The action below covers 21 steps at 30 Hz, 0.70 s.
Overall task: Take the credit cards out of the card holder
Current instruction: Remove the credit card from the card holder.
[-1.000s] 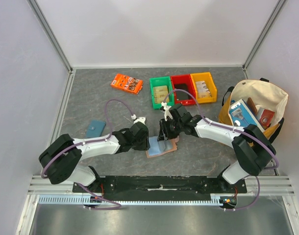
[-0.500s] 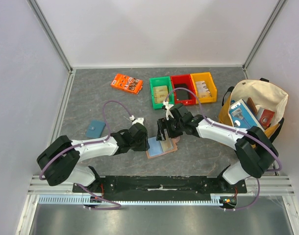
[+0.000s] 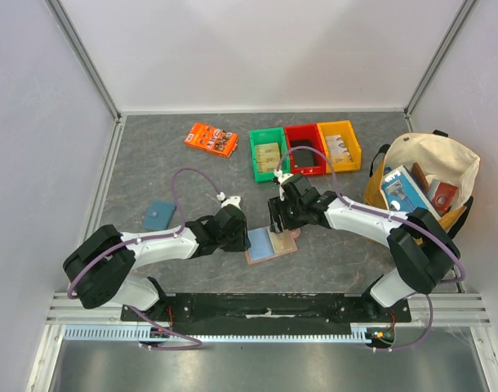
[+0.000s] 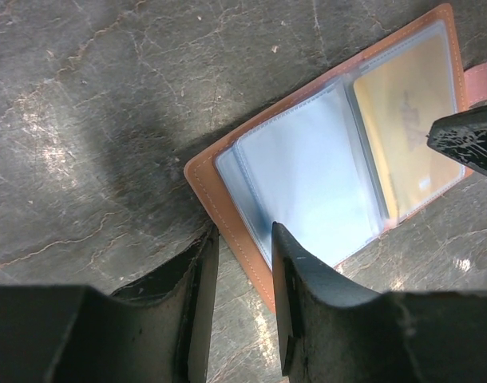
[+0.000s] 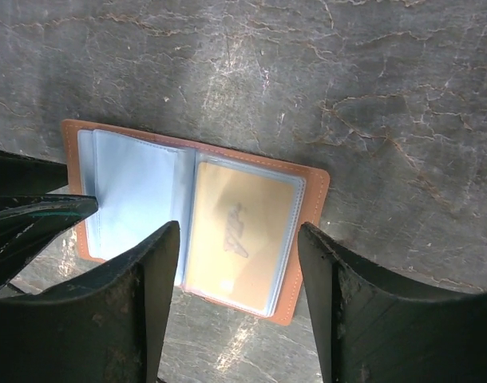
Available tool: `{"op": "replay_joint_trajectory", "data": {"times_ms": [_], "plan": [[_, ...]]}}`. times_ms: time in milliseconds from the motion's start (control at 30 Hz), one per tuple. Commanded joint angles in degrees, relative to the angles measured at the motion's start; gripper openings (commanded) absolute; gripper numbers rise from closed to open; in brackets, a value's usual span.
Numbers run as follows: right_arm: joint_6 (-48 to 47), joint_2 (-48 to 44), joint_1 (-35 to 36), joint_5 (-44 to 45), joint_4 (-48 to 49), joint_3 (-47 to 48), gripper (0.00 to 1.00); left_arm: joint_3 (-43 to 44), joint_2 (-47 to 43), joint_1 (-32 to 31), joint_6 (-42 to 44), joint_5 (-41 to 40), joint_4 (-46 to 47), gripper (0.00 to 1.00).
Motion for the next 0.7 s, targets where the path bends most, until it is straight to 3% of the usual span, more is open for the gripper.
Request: {"op": "replay_joint_trajectory", "data": {"times_ms": [0,433,667], "plan": [[-1.0,1.5,0.4,-0.3,0.9,1.9,0.67,0.3,0.9,-0.3,-1.9,0.6,1.4,0.39],[-0.9,4.3,0.7,-1.7,1.4,1.5,0.63,-0.1,0.4,-0.3,-1.9,0.6,1.4,0.39],[-0.3,1.7,1.2,-3.9,1.5,2.3,0.49,0.0,0.3,-0.3,-1.9,0.7,1.4,0.39]]}}
